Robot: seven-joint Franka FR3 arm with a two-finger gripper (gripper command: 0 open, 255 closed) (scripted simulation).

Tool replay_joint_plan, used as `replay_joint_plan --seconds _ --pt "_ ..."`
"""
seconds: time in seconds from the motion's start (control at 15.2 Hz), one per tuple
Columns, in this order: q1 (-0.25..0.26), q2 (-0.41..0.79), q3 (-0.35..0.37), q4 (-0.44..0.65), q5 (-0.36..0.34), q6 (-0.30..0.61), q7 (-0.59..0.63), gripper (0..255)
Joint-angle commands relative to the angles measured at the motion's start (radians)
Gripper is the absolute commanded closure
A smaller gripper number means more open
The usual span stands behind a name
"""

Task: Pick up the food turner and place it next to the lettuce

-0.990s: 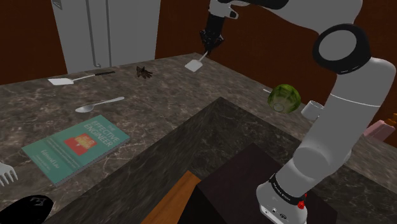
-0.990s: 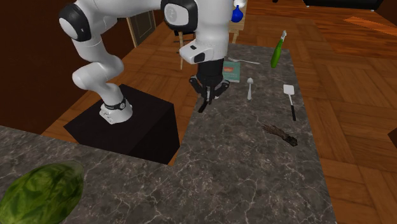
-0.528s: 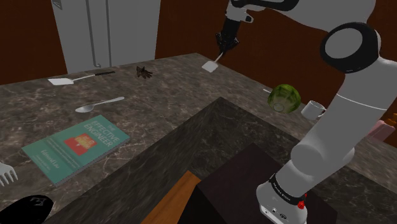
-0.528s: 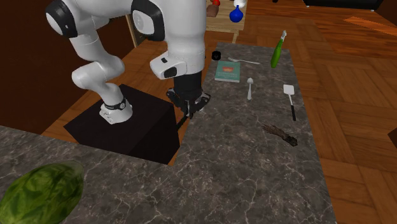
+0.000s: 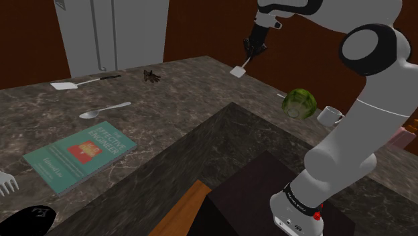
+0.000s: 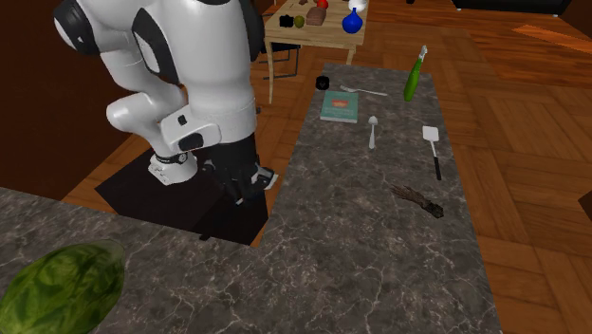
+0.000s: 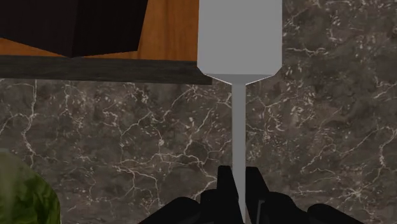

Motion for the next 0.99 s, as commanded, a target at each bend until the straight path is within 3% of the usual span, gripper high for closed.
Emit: replay_joint_plan --seconds 0.0,0.46,0.92 --pt "-0.026 0.019 -0.018 0.026 0.003 -0.004 -0.047 255" --pt "-0.120 0.082 -0.077 0.112 0.019 -0.019 -0.201 255" --pt "-0.218 0.205 -0.125 0.289 0.042 -0.066 -0.347 255"
